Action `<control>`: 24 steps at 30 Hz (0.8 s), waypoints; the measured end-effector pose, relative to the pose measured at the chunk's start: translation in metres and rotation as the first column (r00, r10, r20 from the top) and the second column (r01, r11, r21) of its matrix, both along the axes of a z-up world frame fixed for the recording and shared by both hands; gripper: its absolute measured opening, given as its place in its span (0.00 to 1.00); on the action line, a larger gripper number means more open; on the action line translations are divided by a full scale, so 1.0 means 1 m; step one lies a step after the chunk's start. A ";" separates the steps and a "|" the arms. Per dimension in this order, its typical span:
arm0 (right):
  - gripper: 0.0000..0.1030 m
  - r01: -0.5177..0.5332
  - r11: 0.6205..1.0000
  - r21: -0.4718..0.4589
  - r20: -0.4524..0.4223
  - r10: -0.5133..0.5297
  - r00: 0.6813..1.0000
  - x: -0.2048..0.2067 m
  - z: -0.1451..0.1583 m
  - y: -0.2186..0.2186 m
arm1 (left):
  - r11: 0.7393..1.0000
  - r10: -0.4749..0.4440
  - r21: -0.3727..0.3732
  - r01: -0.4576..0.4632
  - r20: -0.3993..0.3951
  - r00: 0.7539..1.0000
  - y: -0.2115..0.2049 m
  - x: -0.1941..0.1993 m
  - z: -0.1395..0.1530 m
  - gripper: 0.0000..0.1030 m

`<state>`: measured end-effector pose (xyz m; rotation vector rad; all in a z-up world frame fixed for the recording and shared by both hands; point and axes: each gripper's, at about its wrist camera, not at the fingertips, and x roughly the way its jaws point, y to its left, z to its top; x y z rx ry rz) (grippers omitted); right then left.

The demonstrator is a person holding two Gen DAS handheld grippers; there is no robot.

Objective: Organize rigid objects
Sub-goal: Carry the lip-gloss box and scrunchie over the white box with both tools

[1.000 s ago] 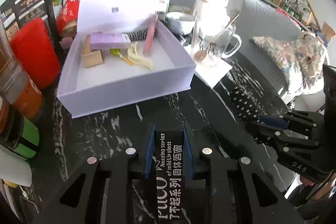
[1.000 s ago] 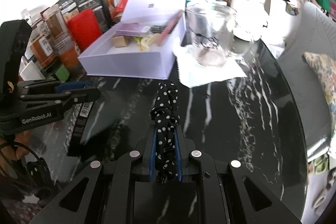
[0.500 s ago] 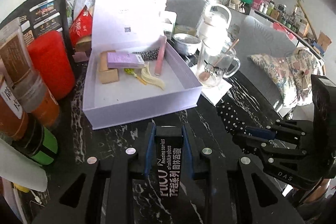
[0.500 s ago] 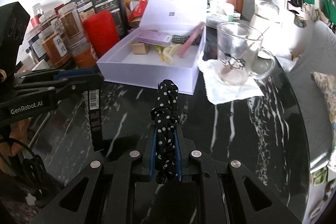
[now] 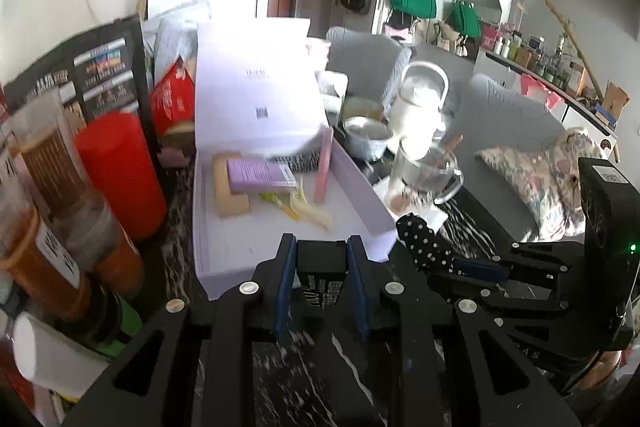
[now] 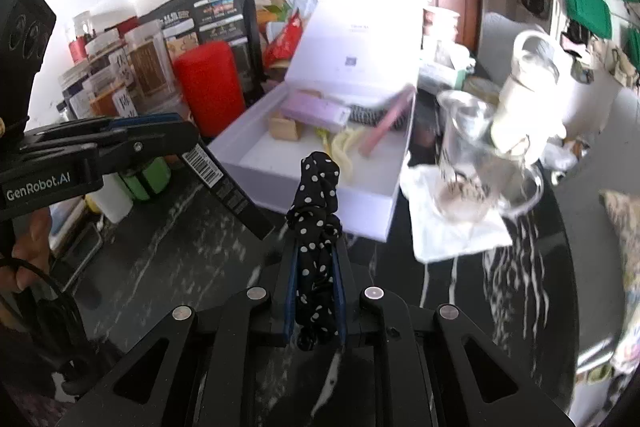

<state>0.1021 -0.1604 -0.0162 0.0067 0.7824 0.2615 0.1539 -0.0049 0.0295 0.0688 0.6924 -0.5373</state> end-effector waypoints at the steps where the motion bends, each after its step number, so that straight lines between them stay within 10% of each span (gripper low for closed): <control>1: 0.15 -0.004 1.000 0.001 0.005 0.004 1.000 0.002 0.002 0.000 | 1.000 0.003 -0.001 -0.003 0.008 1.000 0.001 0.002 0.003 0.25; 24: 0.15 -0.024 0.999 -0.027 0.071 0.026 0.997 0.078 0.037 0.006 | 0.998 0.068 -0.007 -0.068 0.075 0.995 0.007 0.074 0.029 0.25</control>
